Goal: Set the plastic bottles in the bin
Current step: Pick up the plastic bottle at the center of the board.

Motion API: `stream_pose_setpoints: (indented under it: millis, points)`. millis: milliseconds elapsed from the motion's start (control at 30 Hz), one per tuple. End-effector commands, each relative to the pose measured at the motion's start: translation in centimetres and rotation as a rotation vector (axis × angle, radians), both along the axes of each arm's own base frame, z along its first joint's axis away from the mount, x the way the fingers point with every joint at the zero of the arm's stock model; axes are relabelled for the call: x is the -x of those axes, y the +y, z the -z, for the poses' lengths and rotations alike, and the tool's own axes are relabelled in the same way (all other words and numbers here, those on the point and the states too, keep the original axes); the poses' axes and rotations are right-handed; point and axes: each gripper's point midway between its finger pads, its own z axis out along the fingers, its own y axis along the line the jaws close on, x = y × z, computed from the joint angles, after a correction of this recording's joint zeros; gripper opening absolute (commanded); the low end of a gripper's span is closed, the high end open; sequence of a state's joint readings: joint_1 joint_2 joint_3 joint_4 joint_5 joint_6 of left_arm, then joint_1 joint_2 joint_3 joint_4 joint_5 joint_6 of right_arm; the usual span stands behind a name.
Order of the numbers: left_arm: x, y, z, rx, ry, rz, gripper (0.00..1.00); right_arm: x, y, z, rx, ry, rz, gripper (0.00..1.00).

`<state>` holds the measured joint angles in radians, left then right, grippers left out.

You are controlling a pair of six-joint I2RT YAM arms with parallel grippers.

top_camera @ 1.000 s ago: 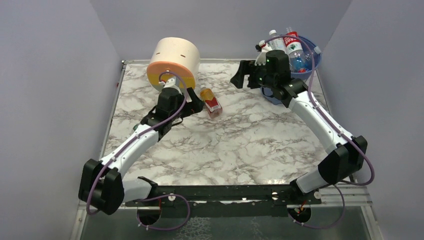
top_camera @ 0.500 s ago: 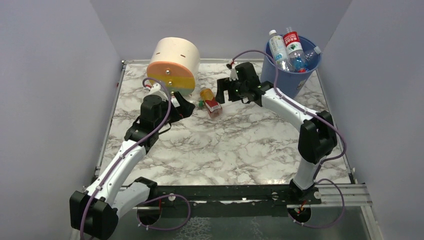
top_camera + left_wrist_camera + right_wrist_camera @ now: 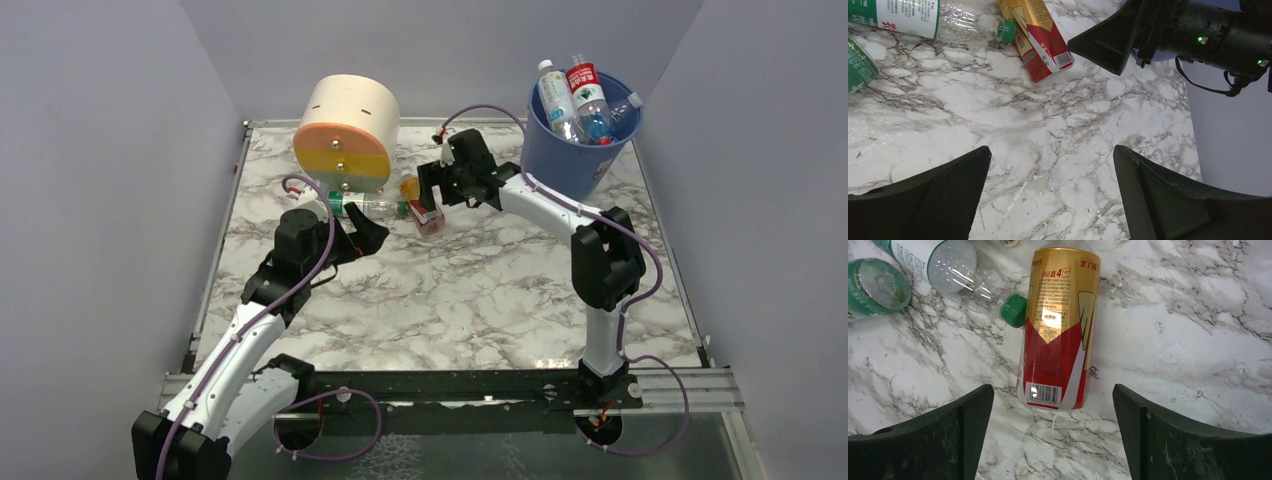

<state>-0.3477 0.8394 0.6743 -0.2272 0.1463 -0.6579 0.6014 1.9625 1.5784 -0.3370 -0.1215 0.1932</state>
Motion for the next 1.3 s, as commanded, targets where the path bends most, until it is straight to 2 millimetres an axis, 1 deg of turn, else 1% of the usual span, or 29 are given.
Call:
stream_pose_setpoints:
  millis: [0, 167, 367, 600, 1133, 1267]
  points:
    - [0.6, -0.2, -0.3, 0.023, -0.008, 0.021, 0.99, -1.1, 0.3, 0.7, 0.048, -0.037, 0.008, 0.91]
    - [0.7, -0.3, -0.1, 0.027, -0.004, 0.024, 0.99, -1.1, 0.5, 1.9, 0.067, -0.022, 0.002, 0.91]
    - [0.8, -0.3, -0.1, 0.029, -0.006, 0.024, 0.99, -0.8, 1.5, 3.2, 0.074, -0.009, -0.039, 0.91]
    - [0.9, -0.3, 0.0, 0.031, -0.006, 0.025, 0.99, -0.7, 2.1, 4.4, 0.094, 0.002, -0.047, 0.92]
    - [1.1, -0.3, -0.1, 0.034, -0.011, 0.027, 0.99, -1.5, 2.1, 6.8, 0.168, 0.019, -0.020, 0.91]
    - [1.1, -0.3, -0.1, 0.035, -0.012, 0.028, 0.99, -1.7, 2.3, 7.1, 0.168, 0.023, -0.017, 0.88]
